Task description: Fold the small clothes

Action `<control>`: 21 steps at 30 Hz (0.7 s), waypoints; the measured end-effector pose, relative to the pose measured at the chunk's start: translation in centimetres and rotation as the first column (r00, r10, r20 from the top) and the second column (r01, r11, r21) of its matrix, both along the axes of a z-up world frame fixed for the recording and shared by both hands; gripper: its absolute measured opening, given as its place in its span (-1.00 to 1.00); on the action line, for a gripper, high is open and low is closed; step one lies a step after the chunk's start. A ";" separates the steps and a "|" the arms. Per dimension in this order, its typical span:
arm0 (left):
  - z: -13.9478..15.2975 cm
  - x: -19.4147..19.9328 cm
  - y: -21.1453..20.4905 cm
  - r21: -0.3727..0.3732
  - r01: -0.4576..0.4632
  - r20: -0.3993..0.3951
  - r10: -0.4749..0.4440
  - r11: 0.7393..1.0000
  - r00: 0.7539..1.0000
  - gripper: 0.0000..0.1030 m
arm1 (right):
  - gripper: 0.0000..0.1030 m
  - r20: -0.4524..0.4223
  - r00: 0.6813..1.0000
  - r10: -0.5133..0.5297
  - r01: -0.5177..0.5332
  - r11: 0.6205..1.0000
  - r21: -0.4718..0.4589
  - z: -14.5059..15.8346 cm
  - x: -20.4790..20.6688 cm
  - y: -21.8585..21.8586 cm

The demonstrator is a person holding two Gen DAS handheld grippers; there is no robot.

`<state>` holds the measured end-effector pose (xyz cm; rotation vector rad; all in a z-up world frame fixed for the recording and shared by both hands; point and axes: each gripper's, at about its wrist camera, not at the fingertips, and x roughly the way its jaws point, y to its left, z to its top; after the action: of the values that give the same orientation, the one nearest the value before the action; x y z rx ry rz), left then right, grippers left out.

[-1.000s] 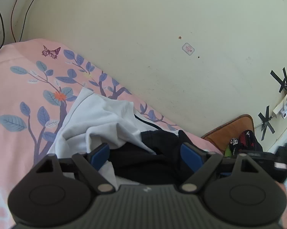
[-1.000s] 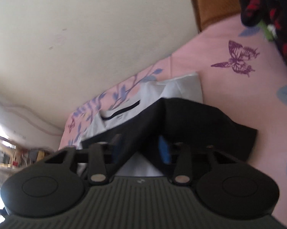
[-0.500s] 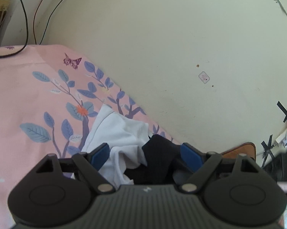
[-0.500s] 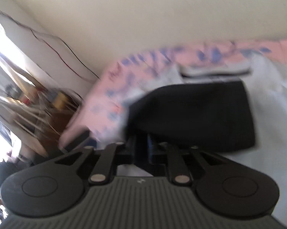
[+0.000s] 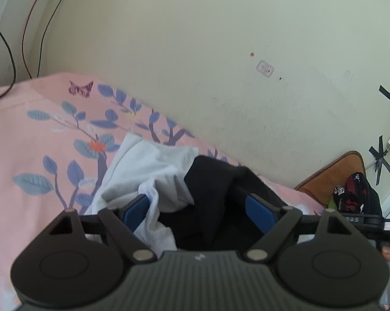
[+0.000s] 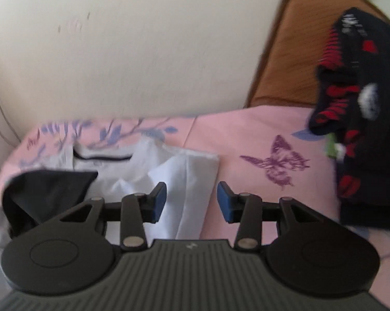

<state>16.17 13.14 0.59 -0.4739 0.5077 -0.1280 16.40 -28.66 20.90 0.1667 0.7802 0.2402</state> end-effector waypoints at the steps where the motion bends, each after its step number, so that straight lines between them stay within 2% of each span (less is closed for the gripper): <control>1: -0.2 0.2 0.1 -0.012 0.004 -0.006 -0.005 1.000 1.000 0.63 | -0.09 -0.007 1.000 0.017 -0.017 1.000 0.005 -0.1 0.4 0.5; 2: -0.3 0.3 0.2 -0.020 0.008 -0.011 -0.008 1.000 1.000 0.63 | -0.11 -0.010 0.999 0.035 -0.035 0.999 0.010 -0.3 0.6 0.9; 3: -0.4 0.4 0.3 -0.027 0.010 -0.015 -0.010 1.000 1.000 0.63 | -0.42 -0.009 0.998 0.055 -0.055 0.998 -0.005 -0.3 0.4 1.1; 4: -0.4 0.4 0.4 -0.033 0.012 -0.017 -0.013 0.999 1.000 0.63 | -0.83 -0.005 0.998 0.066 -0.066 0.996 -0.052 -0.5 0.4 1.2; 5: -0.5 0.5 0.5 -0.037 0.013 -0.019 -0.014 0.999 1.000 0.63 | -0.86 0.002 0.998 0.055 -0.055 0.993 -0.101 -0.6 0.7 1.6; 8: -0.5 0.6 0.3 -0.029 0.015 -0.022 -0.016 0.999 1.000 0.63 | -0.86 0.102 0.993 -0.061 0.081 0.975 -0.209 -0.7 2.1 0.0; 10: -0.4 0.9 -0.1 -0.008 0.015 -0.028 -0.015 1.000 0.999 0.63 | -0.86 0.051 0.993 -0.103 0.110 0.983 -0.148 -1.3 3.5 -1.5; 12: -0.4 0.9 -0.4 0.010 0.021 -0.027 -0.021 1.000 0.999 0.63 | -0.83 0.072 0.996 -0.060 0.075 0.973 -0.216 -1.6 3.1 -0.5; 14: -0.3 0.8 -0.5 0.021 0.024 -0.023 -0.023 1.000 0.999 0.63 | -0.74 0.086 0.995 -0.045 0.064 0.969 -0.238 -1.1 2.4 0.1; 15: -0.3 0.8 -0.6 0.022 0.023 -0.022 -0.023 0.999 0.999 0.64 | -0.55 0.097 0.994 -0.048 0.069 0.973 -0.220 -0.5 1.7 0.1; 17: -0.3 0.7 -0.5 0.019 0.016 -0.023 -0.015 1.000 1.000 0.64 | -0.31 0.142 0.989 -0.045 0.069 0.983 -0.171 0.8 0.5 -0.5; 21: -0.3 0.5 0.1 -0.015 0.000 -0.027 -0.001 1.000 1.000 0.65 | -0.24 0.193 0.976 0.096 -0.076 0.992 -0.105 3.6 -0.7 2.2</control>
<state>16.66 13.23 0.25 -0.4910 0.5340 -0.1263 15.71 -26.51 24.53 0.0160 0.6001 0.2956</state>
